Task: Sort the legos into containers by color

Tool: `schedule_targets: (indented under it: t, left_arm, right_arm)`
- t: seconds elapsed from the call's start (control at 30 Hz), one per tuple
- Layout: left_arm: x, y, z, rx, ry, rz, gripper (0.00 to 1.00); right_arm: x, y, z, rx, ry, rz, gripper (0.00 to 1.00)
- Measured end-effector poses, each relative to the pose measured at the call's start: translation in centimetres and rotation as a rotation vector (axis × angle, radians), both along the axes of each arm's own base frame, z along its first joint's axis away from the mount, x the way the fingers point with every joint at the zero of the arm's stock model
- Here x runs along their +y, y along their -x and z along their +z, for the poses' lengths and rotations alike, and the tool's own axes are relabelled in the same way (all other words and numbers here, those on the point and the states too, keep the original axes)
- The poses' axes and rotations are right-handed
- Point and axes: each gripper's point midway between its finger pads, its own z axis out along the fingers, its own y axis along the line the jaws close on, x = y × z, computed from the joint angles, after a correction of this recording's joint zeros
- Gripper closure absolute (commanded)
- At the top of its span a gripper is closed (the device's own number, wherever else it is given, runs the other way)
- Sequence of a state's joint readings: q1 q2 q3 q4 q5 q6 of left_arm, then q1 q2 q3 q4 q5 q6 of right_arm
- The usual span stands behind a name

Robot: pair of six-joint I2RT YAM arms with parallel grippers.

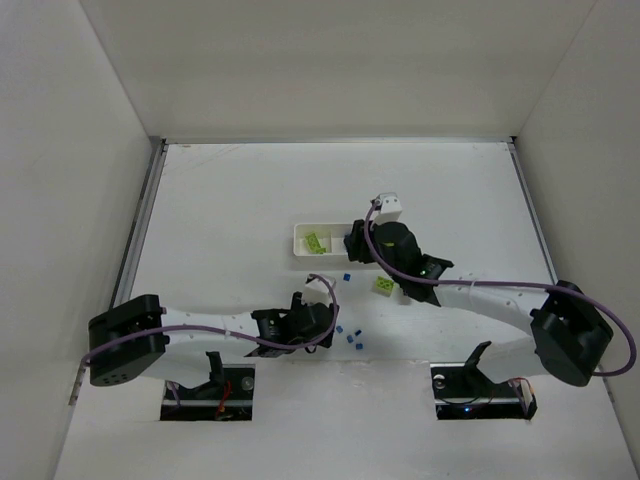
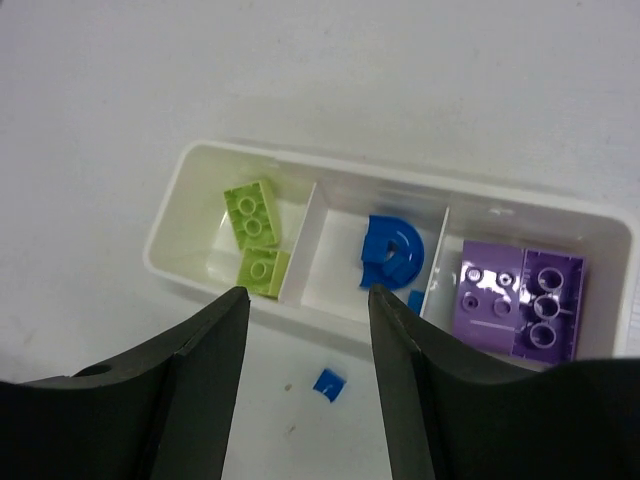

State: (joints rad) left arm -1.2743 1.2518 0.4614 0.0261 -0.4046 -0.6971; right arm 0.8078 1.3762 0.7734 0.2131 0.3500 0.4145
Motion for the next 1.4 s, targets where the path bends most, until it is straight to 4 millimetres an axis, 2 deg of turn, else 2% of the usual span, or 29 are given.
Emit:
schedule_targets:
  t: [0.17, 0.3, 0.7, 0.97, 1.13, 1.3, 1.4]
  left_arm:
    - [-0.6, 0.1, -0.1, -0.012, -0.013, -0.024, 0.51]
    - [-0.8, -0.1, -0.2, -0.021, -0.025, -0.030, 0.55]
    - [-1.9, 0.4, -0.4, -0.070, -0.089, -0.128, 0.50]
    - [-2.5, -0.2, -0.6, -0.129, -0.149, -0.129, 0.59]
    - [-3.3, -0.3, -0.5, -0.171, -0.178, -0.129, 0.64]
    - [-3.7, -0.4, -0.3, -0.221, -0.224, -0.124, 0.56]
    - [-3.5, -0.5, -0.2, -0.239, -0.243, -0.115, 0.52]
  right_arm:
    - [-0.4, 2.2, -1.4, 0.017, 0.011, 0.017, 0.42]
    - [-0.8, 2.7, -2.2, 0.033, 0.017, 0.009, 0.42]
    - [-0.9, 2.6, -1.9, 0.027, 0.007, -0.001, 0.42]
    - [-1.2, 2.8, -1.5, 0.015, -0.007, 0.000, 0.42]
    - [-1.8, 3.0, -0.3, -0.011, -0.036, -0.007, 0.41]
    - [-2.7, 2.8, 1.2, -0.045, -0.072, -0.028, 0.39]
    - [-3.0, 2.7, 1.0, -0.046, -0.074, -0.034, 0.38]
